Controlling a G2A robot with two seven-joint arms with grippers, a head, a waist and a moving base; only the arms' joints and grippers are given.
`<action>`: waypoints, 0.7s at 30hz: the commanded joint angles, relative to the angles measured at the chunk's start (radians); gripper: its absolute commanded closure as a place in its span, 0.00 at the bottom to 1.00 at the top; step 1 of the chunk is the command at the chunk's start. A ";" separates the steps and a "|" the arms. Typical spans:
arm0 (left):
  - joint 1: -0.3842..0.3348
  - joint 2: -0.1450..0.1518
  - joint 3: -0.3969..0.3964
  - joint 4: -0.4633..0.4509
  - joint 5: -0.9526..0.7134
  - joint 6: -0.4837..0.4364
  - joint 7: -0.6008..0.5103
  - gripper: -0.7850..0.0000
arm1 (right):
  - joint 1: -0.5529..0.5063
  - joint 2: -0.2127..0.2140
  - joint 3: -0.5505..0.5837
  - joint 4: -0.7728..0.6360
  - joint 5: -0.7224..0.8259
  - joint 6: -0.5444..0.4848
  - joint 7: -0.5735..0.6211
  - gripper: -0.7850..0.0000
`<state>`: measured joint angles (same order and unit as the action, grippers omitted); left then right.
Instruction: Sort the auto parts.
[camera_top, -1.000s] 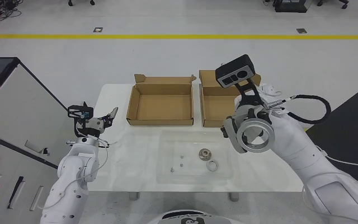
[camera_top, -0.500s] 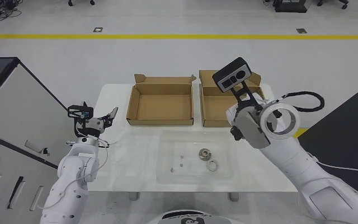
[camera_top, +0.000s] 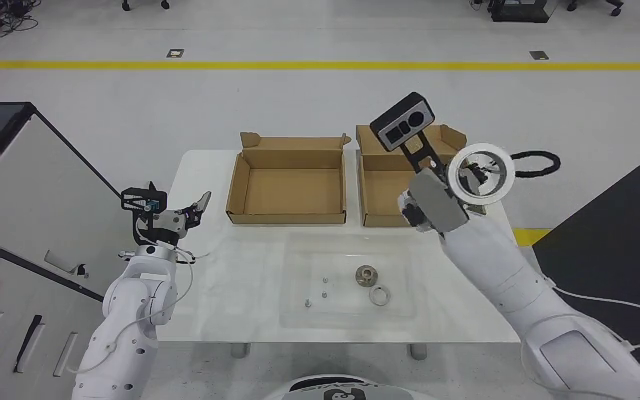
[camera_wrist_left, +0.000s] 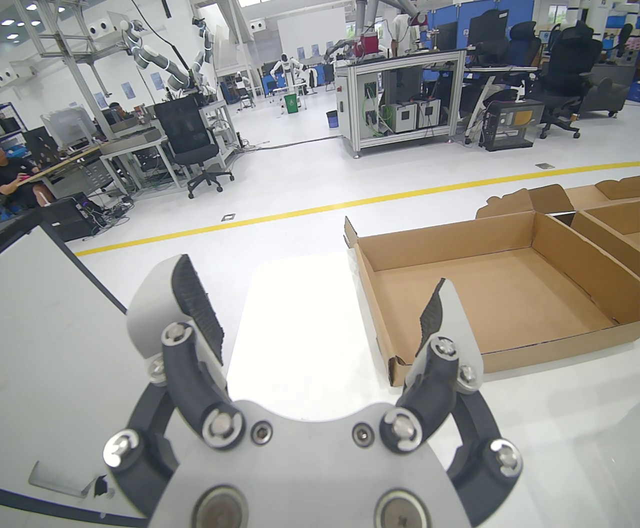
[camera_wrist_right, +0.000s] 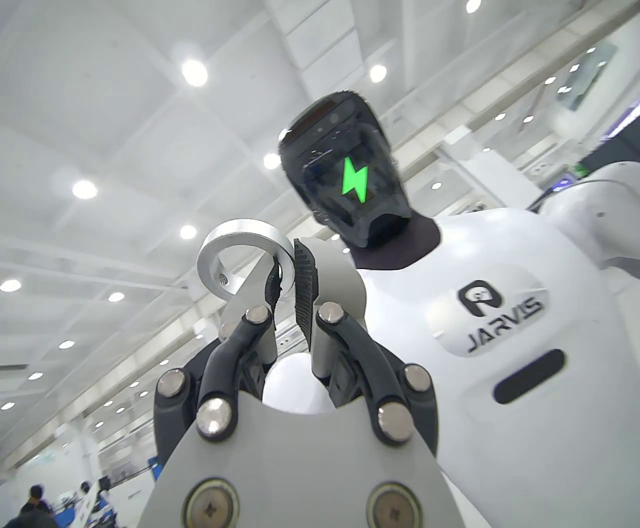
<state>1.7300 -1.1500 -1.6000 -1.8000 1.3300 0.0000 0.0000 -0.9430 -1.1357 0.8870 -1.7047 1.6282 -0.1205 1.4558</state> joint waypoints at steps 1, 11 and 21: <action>0.000 0.000 0.000 0.000 0.000 0.000 0.000 0.00 | 0.008 0.001 0.009 0.003 -0.108 -0.013 -0.026 1.00; 0.000 0.000 0.000 0.000 0.000 0.000 0.000 0.00 | -0.024 -0.007 0.043 -0.023 -0.232 0.007 -0.094 1.00; 0.000 0.000 0.000 0.000 0.000 0.000 0.000 0.00 | -0.075 -0.041 0.032 -0.022 0.000 0.083 -0.036 1.00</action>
<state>1.7300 -1.1500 -1.6000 -1.8000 1.3300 0.0000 0.0000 -1.0174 -1.1745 0.9181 -1.7287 1.6161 -0.0406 1.4183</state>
